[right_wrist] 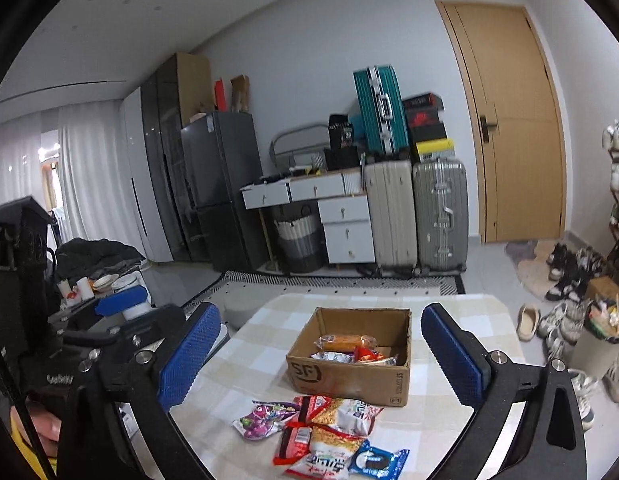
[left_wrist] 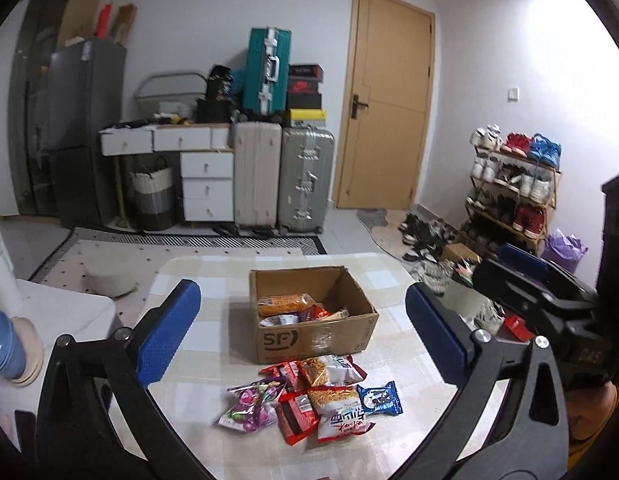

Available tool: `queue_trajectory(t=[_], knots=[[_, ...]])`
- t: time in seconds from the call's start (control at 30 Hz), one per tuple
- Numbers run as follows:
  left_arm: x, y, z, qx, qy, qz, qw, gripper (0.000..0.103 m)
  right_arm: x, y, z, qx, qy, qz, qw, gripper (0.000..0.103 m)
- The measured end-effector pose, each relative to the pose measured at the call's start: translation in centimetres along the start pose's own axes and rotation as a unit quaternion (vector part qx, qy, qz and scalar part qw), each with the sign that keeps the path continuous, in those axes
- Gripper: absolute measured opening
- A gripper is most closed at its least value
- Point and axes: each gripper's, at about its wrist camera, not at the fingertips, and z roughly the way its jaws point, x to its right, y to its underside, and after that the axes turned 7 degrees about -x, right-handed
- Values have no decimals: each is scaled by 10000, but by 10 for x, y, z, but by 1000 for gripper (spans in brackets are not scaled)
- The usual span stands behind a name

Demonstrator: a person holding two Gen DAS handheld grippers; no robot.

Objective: Organize snacks
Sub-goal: 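Withdraw both grippers from the box back toward the remaining snacks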

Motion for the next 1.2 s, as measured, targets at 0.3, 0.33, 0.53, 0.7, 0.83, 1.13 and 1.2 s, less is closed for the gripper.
queue_trajectory(t=[0.3,0.33,0.53,0.7,0.83,1.13,1.2], knots=[[5,46,-67,242,-336,-11,9991,102,-32,47,-62,530,13,-364,9979,102],[5,52,-73,264,-401,-53,9988,102,-32,51,-66,570,18,-346,9978,102],[3,83,-73,188,-455,-96,9987,102,-32,80,-77,728,100,-354,9967,102],[-3,99,-39,-17,-521,-172,9985,102,-29,100,-69,647,224,-384,9969,102],[-11,101,-9,-147,-445,-275,9985,102,-20,108,-55,530,185,-198,9982,102],[-27,132,69,-853,-298,-319,9954,102,4,125,-26,342,214,99,9991,102],[-28,144,92,-1061,-250,-285,9936,102,10,130,-15,227,209,172,9994,102]])
